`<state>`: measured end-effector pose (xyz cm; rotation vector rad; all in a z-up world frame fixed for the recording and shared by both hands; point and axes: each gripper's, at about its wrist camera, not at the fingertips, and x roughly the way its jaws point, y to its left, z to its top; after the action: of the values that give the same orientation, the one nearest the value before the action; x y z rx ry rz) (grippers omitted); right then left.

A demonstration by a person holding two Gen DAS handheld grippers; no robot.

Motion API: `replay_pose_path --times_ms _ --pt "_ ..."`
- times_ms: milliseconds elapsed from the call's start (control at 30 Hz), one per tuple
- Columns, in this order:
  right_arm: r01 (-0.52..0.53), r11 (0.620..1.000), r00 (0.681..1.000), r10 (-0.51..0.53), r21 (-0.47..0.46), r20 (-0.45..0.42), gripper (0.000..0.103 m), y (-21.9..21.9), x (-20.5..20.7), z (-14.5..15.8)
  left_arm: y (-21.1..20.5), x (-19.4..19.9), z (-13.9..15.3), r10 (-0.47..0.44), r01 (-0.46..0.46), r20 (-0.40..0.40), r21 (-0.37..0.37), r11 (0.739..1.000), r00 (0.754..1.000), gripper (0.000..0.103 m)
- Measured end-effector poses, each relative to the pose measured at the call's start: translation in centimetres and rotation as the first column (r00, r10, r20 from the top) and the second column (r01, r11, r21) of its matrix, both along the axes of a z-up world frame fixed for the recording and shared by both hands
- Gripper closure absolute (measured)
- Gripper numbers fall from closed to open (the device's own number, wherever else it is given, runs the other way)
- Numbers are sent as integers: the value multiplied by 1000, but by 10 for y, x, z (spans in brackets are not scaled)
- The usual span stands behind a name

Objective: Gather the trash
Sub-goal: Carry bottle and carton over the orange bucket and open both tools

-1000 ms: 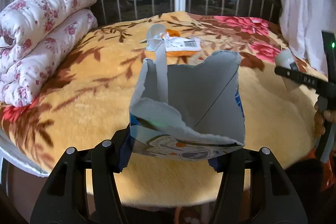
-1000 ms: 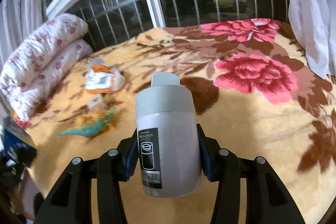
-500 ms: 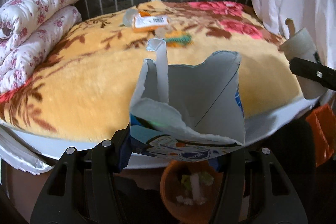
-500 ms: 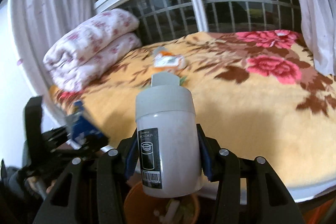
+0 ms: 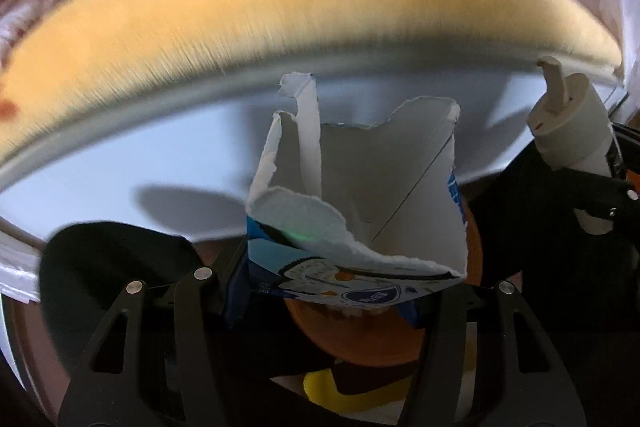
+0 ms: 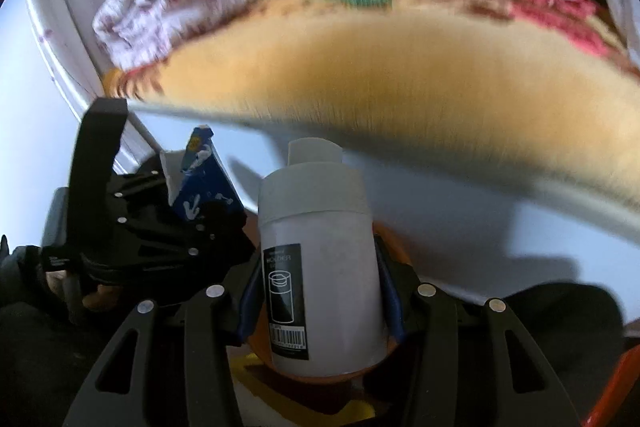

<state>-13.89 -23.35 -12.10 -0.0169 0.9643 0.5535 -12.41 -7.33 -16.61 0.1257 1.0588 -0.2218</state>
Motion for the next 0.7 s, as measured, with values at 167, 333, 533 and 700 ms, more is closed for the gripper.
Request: replay_pose_path --times_ms 167,333,533,700 --pt "42 999 995 -43 -16 -91 55 6 21 -42 1 20 -40 24 -23 -86 4 1000 996 47" --pt "50 998 985 -56 -40 -166 54 14 27 -74 -2 24 -59 10 -7 -133 19 1000 991 47" --pt "50 997 977 -60 -56 -204 54 18 28 -88 -5 21 -66 -6 11 -149 29 1000 989 47" --pt "64 995 971 -80 -78 -226 51 23 31 -92 -6 23 -68 11 -4 -158 45 999 987 38"
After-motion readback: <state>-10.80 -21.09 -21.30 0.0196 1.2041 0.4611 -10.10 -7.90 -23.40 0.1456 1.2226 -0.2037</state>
